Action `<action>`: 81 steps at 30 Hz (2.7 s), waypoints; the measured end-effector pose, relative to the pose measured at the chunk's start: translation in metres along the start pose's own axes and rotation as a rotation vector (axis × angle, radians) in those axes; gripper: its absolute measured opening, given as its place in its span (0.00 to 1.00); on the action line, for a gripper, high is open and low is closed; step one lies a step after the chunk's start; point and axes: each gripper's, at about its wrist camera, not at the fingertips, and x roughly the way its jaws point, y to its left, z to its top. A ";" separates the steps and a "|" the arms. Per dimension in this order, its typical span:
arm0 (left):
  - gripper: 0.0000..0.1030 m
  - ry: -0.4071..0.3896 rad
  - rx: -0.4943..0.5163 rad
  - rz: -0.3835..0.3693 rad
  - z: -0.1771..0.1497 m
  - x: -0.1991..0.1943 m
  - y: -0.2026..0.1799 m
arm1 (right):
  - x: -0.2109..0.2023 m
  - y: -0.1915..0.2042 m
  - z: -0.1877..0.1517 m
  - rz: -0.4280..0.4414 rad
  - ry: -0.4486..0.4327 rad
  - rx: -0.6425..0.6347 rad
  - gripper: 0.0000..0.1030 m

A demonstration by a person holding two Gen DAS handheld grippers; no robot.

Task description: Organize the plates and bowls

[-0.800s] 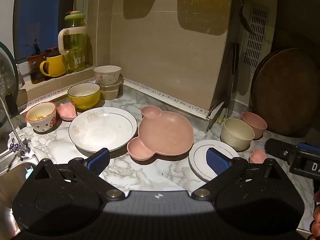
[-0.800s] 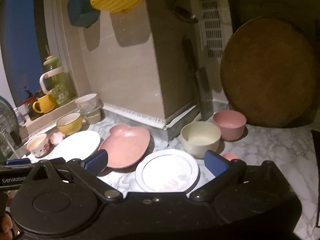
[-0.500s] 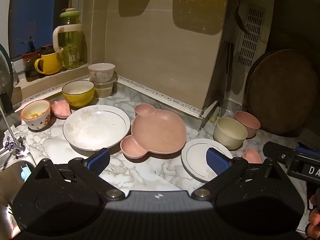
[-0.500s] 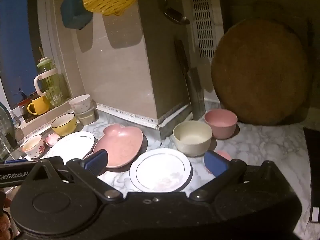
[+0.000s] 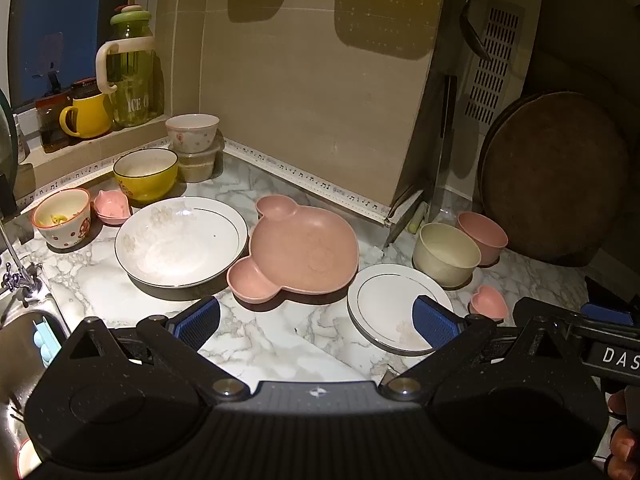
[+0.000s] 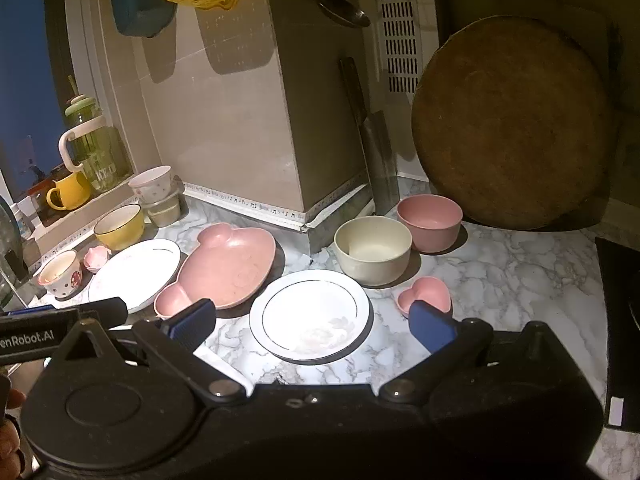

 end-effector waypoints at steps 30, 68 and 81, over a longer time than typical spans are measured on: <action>1.00 0.010 0.017 -0.004 0.001 -0.006 -0.004 | -0.004 -0.007 0.002 0.006 0.045 0.027 1.00; 1.00 -0.012 0.001 -0.040 0.006 -0.003 0.008 | 0.001 0.011 0.009 0.040 0.030 -0.015 0.99; 1.00 0.004 -0.173 0.084 0.019 0.046 0.076 | 0.061 0.054 0.042 0.140 0.065 -0.176 0.99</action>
